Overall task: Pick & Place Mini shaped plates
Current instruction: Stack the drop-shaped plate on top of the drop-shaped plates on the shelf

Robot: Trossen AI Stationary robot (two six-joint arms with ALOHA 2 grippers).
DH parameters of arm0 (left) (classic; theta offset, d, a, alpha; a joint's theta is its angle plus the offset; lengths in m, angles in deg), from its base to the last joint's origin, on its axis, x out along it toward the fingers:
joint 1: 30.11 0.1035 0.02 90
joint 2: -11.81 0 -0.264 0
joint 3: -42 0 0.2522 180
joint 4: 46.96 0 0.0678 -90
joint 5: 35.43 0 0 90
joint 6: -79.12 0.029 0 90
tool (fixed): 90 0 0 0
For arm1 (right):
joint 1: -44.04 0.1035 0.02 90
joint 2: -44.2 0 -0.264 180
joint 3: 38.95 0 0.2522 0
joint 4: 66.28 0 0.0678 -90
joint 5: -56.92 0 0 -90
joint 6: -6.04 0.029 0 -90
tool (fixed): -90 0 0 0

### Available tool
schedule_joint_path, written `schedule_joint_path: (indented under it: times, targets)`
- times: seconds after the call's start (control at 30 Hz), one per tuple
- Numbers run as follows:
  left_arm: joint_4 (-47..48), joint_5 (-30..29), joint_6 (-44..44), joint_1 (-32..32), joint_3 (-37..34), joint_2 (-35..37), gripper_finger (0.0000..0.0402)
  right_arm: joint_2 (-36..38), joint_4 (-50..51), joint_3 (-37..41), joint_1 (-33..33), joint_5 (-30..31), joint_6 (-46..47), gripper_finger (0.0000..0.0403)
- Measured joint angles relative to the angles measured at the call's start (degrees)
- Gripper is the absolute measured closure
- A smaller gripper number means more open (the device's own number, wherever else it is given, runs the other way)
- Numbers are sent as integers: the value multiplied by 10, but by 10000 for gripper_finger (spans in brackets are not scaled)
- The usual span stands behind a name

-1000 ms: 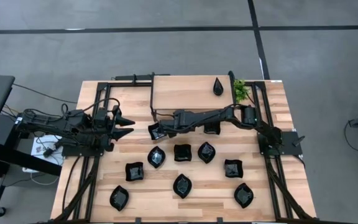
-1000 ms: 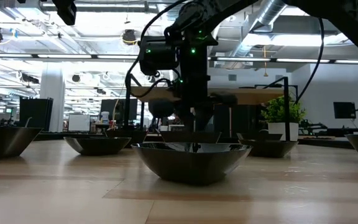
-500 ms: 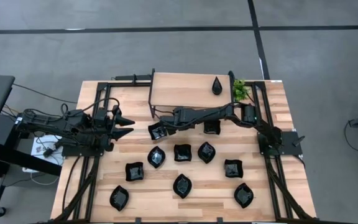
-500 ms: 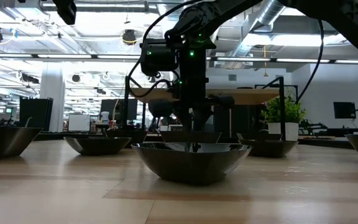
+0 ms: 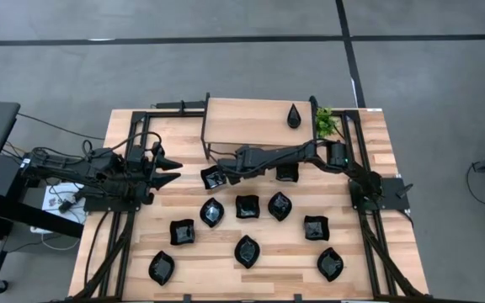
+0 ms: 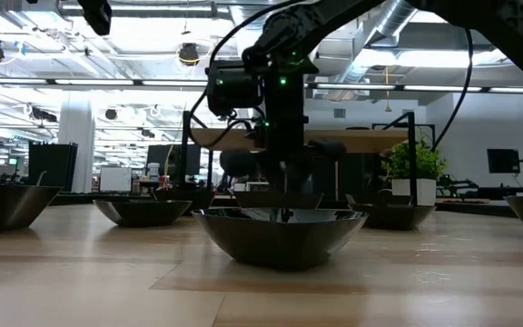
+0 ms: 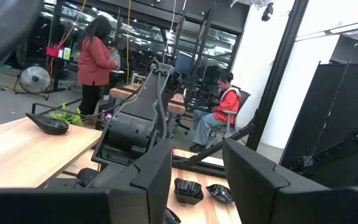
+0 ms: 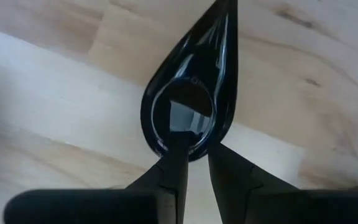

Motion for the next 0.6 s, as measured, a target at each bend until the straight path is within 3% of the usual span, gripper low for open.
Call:
schedule_joint_path:
  times: [0.6]
  targets:
    - [-4, 0, 0, 0, 0, 0, 257, 0, 0, 4, 2, -38, -5, 344]
